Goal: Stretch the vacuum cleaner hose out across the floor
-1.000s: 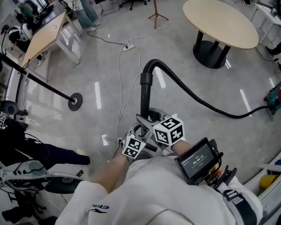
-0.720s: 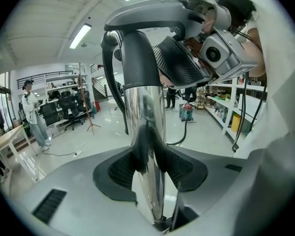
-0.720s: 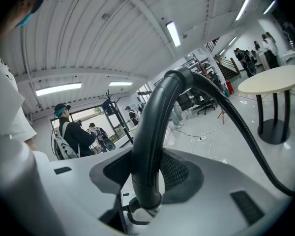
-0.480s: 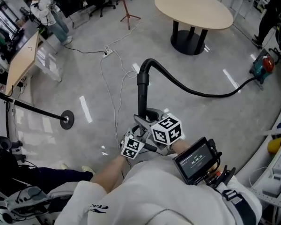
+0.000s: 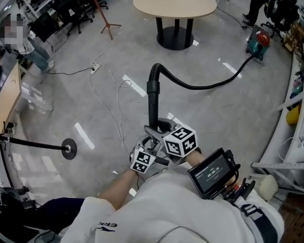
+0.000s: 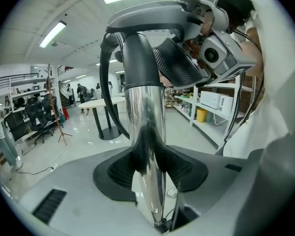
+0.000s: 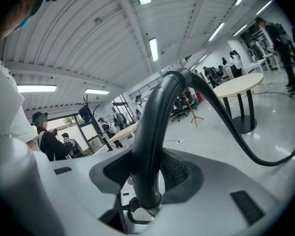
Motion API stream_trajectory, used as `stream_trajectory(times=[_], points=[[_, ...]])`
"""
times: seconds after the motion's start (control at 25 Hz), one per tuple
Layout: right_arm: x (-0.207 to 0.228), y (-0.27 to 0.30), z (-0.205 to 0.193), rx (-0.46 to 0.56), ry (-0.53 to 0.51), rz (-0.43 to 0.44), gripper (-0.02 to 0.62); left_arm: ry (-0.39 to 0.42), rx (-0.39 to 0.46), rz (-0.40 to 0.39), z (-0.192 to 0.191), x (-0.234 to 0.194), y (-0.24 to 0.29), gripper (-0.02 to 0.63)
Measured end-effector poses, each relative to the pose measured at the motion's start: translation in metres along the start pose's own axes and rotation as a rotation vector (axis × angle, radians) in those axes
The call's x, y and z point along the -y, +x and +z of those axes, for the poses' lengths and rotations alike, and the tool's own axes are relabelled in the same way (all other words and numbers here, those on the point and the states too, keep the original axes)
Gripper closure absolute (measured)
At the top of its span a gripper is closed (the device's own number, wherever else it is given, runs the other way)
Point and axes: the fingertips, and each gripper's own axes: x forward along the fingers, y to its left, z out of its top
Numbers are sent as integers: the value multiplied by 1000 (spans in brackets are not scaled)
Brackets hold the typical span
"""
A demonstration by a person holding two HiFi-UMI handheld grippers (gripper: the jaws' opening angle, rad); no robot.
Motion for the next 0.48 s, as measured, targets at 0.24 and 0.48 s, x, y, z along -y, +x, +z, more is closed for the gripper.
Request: stream_trajectory(times=[0.24, 0.48], points=[[-18, -34, -30, 36, 50, -93, 433, 46, 3, -120, -17, 49, -16, 446], [-34, -69, -59, 59, 92, -140, 433, 100, -20, -221, -34, 98, -28, 446]])
